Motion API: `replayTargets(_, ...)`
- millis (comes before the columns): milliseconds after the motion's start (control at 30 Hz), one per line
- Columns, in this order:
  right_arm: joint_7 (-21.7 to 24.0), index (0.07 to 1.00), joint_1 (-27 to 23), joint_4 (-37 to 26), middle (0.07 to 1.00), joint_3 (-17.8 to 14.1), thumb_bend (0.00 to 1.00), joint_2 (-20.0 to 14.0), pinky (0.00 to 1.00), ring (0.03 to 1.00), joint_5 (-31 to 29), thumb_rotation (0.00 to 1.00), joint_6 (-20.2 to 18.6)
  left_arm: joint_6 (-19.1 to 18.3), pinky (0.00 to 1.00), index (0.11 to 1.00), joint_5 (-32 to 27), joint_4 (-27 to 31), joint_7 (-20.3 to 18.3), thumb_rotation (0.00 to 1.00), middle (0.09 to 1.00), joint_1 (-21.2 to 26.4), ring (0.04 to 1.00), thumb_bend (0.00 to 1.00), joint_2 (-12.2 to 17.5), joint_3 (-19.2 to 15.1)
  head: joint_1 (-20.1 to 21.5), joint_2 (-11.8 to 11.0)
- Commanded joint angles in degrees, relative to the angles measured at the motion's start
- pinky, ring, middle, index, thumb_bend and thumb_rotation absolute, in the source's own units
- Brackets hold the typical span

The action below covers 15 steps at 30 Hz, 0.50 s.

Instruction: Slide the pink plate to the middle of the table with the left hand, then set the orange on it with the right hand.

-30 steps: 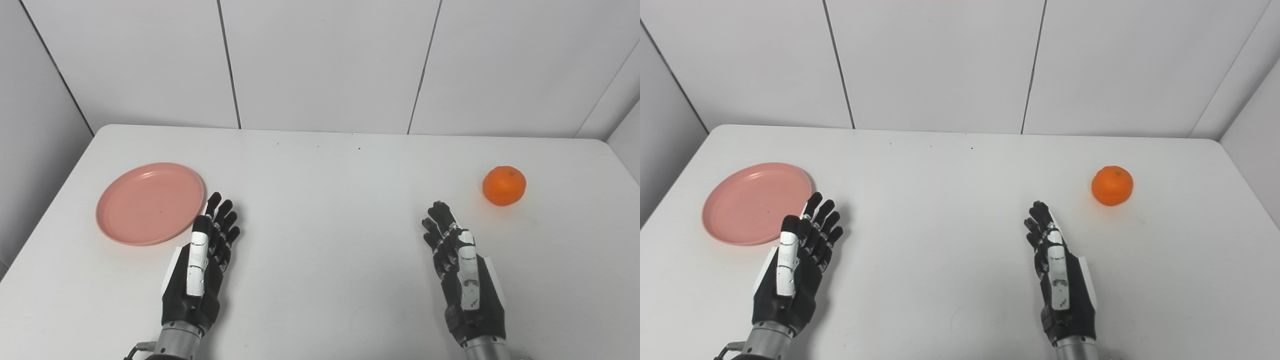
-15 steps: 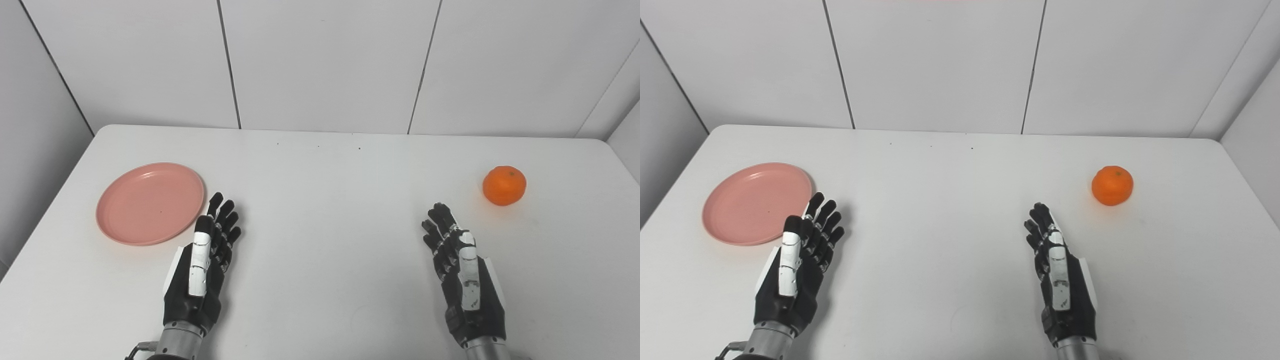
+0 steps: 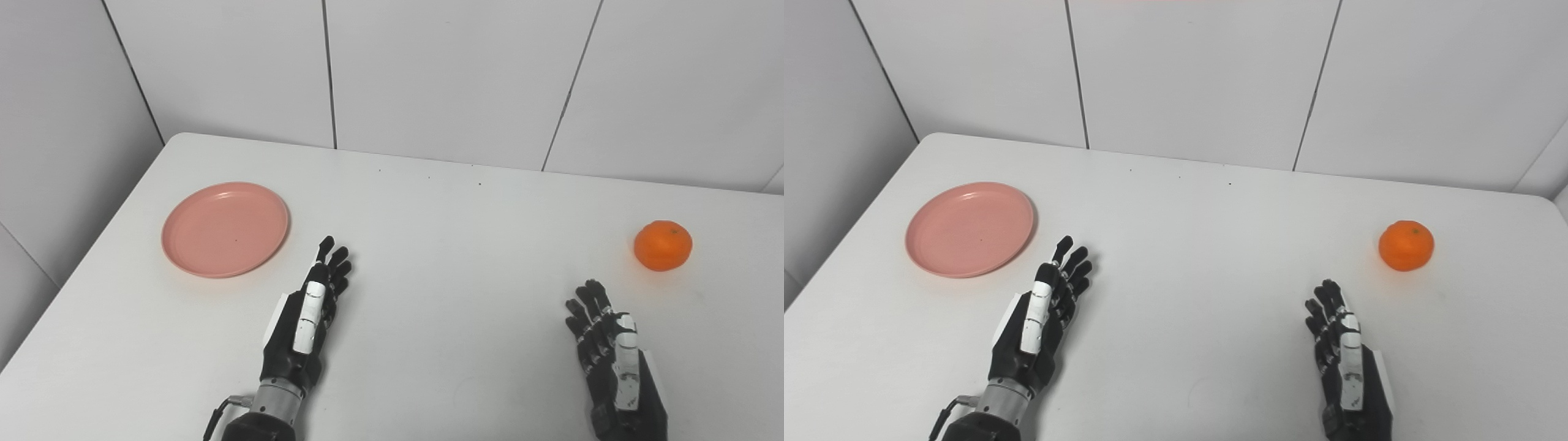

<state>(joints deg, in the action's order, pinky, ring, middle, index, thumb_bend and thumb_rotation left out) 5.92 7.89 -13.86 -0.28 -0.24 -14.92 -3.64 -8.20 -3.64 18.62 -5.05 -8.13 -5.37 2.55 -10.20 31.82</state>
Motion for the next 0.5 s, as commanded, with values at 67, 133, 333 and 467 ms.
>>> replayTargets(67, 1.39, 0.958, -1.00, 0.49, 0.969, -1.44, 0.79, -0.92, 1.00, 0.959, -1.86, 1.00, 3.06, 3.89, 1.00, 1.000, 0.90, -0.22, 1.00, 0.93, 0.967, -0.75, 0.962, 0.76, -0.72, 1.19, -1.45, -0.44)
replayTargets(133, 1.75, 0.962, -1.02, 0.92, 0.973, -1.81, 0.77, -1.04, 1.00, 0.966, -2.24, 1.00, 3.29, 3.83, 1.00, 1.000, 1.29, -0.21, 1.45, 0.92, 0.969, -0.74, 0.964, 0.79, -0.94, 1.66, -1.90, -0.70)
replayTargets(333, 2.92, 0.967, -1.28, 2.50, 0.977, -2.28, 0.77, -1.20, 1.00, 0.969, -3.02, 1.00, 4.25, 3.37, 1.00, 1.000, 1.61, -0.18, 2.43, 0.93, 0.977, -0.75, 0.972, 0.80, -0.88, 2.57, -2.38, -1.08)
replayTargets(467, 3.16, 0.965, -1.42, 3.36, 0.978, -2.24, 0.78, -1.15, 1.00, 0.966, -3.23, 1.00, 4.96, 3.17, 1.00, 1.000, 0.67, -0.50, 2.44, 0.93, 0.981, -0.68, 0.979, 0.80, -0.74, 2.54, -2.37, -1.35)
